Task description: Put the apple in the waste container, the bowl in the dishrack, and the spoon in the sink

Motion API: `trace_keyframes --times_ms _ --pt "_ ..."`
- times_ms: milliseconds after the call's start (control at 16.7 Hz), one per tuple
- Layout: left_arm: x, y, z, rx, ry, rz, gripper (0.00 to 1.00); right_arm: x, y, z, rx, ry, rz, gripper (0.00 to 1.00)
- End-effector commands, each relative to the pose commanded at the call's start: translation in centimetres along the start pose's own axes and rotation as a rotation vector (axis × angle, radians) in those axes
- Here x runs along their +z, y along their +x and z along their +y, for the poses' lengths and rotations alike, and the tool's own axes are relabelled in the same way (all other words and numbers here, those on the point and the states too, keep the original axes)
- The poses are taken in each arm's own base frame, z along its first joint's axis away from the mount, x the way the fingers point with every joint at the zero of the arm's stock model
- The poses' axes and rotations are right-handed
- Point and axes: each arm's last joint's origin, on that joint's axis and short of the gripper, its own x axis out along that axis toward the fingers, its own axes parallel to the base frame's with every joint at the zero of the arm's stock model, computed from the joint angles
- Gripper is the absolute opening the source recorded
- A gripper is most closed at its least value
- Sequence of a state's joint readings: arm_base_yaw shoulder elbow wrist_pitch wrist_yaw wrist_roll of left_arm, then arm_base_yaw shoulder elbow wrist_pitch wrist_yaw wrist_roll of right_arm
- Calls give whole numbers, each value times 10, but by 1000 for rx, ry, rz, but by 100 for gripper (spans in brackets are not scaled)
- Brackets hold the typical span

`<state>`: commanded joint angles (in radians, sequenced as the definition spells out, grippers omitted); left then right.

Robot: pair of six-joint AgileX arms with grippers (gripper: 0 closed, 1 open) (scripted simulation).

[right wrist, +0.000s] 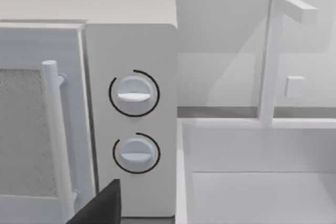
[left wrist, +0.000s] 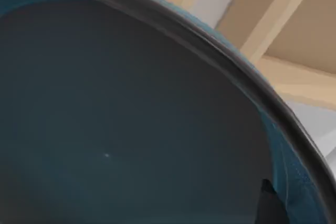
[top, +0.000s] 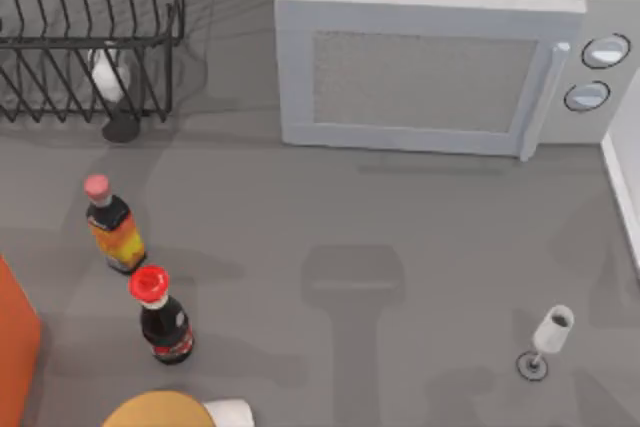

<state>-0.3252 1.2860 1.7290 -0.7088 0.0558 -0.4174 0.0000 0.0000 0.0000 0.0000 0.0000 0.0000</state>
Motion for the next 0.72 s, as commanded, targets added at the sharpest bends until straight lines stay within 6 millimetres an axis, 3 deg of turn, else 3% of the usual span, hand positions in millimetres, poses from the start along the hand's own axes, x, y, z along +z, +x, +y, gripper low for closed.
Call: trace_keyframes --times_ms 180,420,720 --pt "-8 -29 43 81 126 -164 0 0 0 0 0 0 0 100" --pt "-32 -52 87 209 290 -285 0 0 0 0 0 0 0 100" --pt "-47 -63 109 288 390 -335 0 0 0 0 0 0 0 100"
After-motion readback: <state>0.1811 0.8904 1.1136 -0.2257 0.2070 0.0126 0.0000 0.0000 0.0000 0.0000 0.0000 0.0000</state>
